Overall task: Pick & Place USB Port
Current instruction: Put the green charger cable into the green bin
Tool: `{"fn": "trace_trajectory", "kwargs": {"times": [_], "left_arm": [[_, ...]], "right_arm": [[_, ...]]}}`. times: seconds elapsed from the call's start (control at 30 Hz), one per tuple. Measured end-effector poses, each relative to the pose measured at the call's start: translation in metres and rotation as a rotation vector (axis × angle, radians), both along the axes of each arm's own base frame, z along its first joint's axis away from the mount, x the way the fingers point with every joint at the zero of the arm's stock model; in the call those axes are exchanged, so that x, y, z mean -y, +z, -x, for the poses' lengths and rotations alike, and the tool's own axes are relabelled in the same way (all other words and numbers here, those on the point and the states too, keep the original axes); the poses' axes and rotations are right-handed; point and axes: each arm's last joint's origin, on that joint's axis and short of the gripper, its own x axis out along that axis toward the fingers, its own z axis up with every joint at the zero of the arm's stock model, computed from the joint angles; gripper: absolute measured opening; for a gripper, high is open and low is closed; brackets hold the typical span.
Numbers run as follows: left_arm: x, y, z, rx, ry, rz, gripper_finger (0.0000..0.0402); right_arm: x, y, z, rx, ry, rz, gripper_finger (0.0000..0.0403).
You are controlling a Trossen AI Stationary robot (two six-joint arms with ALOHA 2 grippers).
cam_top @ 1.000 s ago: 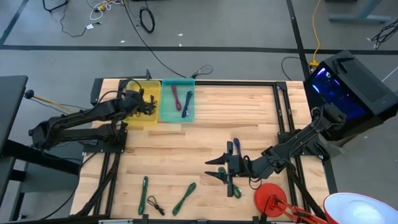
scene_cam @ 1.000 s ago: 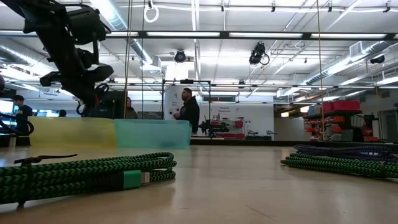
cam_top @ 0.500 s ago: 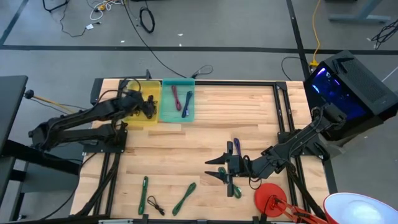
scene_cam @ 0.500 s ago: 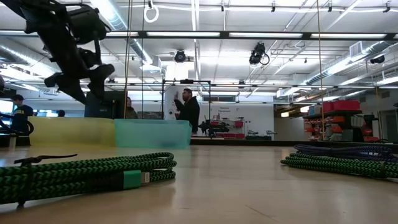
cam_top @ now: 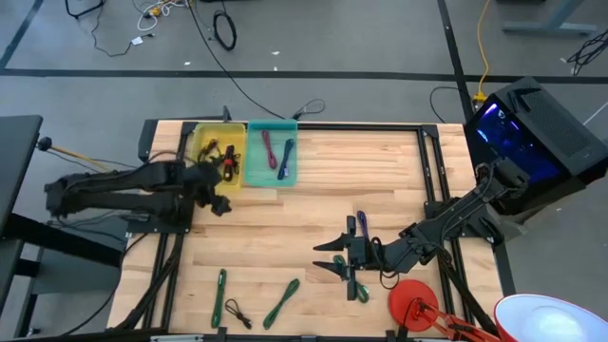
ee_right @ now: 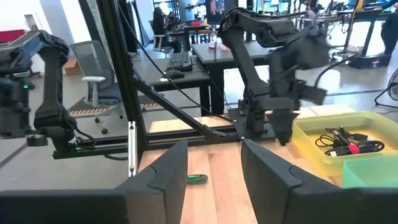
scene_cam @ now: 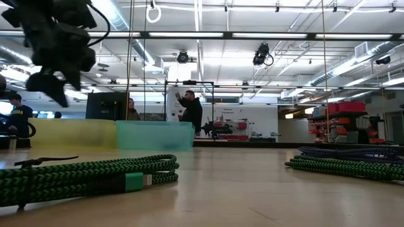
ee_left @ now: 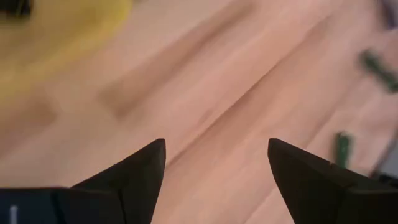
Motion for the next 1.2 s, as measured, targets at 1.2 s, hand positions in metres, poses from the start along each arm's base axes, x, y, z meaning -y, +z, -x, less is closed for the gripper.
{"fn": "trace_trajectory", "kwargs": {"times": [1.2], "left_arm": [[0.199,-0.069,0.005,-0.155,-0.09,0.164,0.0288]], "right_arm": [[-0.003,-0.007,-0.005,-0.003,-0.003,-0.016,0.015]]}}
